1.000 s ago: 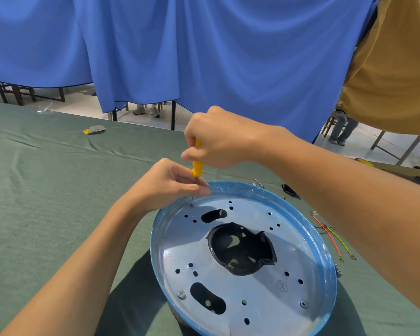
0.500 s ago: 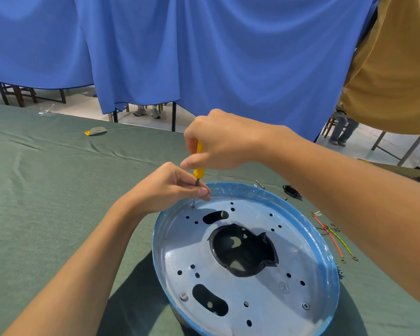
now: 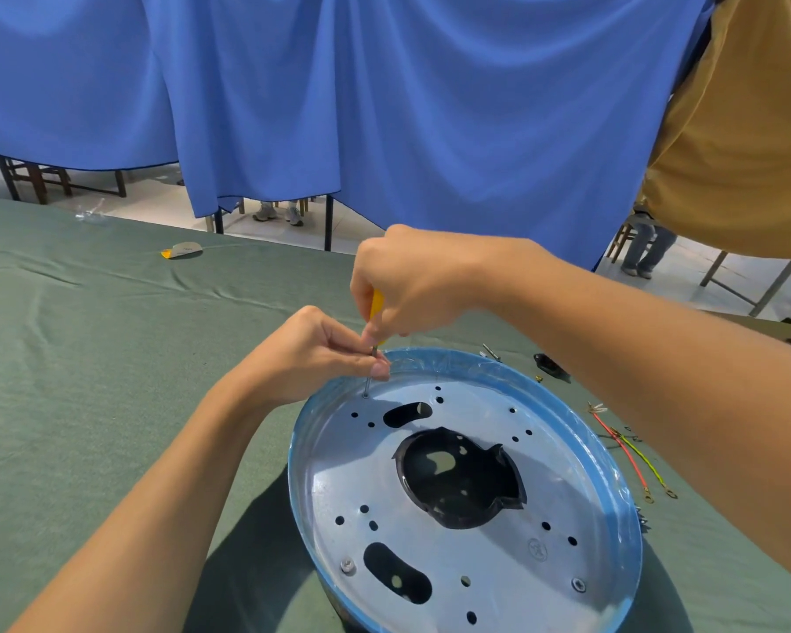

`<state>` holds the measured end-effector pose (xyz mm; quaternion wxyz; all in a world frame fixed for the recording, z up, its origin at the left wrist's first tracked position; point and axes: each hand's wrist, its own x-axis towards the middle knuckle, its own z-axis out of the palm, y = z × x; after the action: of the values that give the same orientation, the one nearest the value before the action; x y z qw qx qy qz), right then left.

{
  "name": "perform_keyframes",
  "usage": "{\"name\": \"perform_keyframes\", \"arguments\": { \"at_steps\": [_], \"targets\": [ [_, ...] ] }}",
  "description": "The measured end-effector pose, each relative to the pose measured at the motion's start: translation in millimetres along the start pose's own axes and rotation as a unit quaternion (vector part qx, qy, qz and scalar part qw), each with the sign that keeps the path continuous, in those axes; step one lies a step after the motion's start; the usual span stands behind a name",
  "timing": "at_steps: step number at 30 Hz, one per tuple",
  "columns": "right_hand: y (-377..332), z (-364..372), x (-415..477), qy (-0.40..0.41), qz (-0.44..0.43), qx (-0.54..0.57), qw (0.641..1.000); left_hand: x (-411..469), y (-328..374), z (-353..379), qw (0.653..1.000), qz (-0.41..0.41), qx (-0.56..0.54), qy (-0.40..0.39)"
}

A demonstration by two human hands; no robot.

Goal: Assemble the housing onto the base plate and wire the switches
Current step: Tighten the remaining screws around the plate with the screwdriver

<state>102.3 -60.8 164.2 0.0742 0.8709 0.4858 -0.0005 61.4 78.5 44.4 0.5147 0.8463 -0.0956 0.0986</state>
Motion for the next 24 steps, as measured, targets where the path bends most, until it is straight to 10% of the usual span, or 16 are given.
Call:
{"name": "perform_keyframes", "arguments": {
  "at_steps": [11,24],
  "targets": [
    [-4.5,13.3,11.7,0.017,0.147,0.094,0.985,2.9,-2.1,6.0,1.000,0.001,0.019,0.000],
    [-1.8,0.5,4.5,0.021,0.009,0.018,1.000,0.7,0.0,-1.3,0.997,-0.017,0.037,-0.067]
  ]
}}
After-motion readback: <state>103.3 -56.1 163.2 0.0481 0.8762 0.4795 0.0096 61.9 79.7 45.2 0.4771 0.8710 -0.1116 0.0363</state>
